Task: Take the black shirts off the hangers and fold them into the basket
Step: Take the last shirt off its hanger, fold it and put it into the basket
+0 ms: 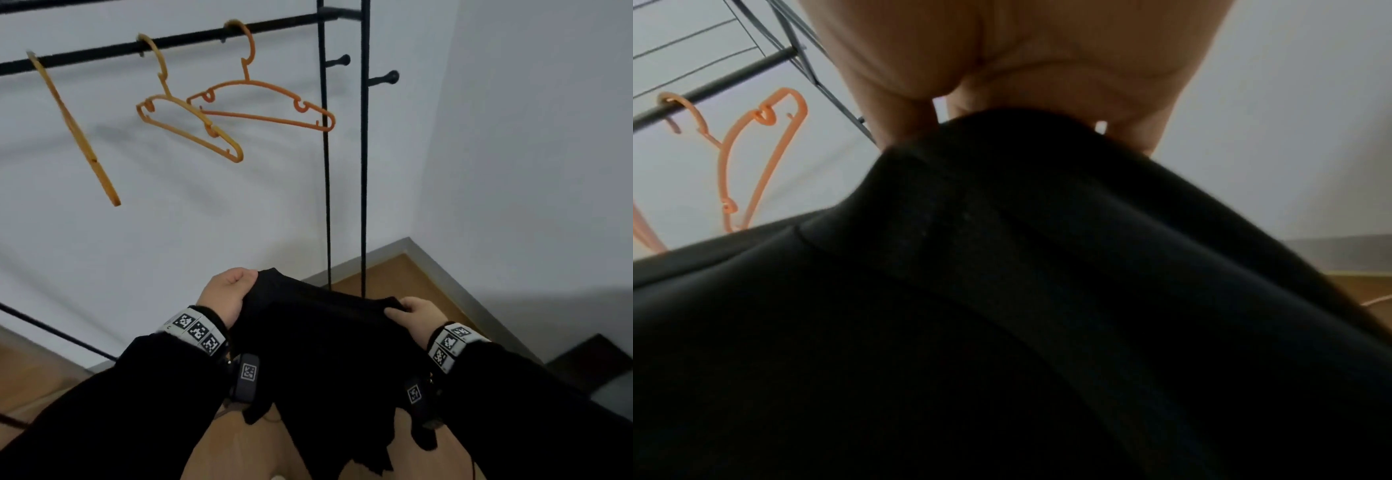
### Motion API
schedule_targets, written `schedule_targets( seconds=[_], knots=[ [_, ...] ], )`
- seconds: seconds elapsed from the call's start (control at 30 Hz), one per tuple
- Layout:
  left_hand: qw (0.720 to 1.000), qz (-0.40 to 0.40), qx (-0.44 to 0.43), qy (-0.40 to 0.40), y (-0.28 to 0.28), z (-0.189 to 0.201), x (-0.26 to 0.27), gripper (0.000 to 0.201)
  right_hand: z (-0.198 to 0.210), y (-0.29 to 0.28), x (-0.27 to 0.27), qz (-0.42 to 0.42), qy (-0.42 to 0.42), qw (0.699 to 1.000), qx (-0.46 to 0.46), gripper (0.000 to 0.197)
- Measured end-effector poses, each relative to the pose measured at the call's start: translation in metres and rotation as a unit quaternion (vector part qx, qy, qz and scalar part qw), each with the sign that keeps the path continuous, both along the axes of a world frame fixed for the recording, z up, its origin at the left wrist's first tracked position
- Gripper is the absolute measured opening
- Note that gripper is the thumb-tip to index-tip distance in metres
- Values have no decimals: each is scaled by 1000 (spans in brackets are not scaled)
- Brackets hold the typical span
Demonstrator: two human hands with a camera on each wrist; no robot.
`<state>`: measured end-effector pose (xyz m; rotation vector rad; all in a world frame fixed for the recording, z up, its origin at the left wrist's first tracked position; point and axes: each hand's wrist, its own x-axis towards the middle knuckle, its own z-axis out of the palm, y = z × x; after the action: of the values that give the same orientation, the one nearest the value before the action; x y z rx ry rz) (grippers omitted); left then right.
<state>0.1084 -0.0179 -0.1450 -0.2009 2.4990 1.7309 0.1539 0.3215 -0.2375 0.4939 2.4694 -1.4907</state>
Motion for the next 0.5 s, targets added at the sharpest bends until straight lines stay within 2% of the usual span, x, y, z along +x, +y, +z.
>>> schedule_targets(
  seconds=[0.1, 0.27, 0.37, 0.5],
  knots=[
    [998, 9, -65, -21, 17, -18, -4, 32, -2, 16, 13, -48, -14, 998, 42, 29],
    [996, -5, -74, -51, 53, -48, -2, 29, -4, 21, 30, -116, -7, 992, 42, 41],
    [993, -63, -88, -46, 81, -59, 9, 33, 2, 4, 35, -133, 23, 991, 8, 42],
    [987, -148, -45, -37, 114, -64, 27, 27, 11, -36, 40, -137, 63, 984, -100, 34]
  ],
)
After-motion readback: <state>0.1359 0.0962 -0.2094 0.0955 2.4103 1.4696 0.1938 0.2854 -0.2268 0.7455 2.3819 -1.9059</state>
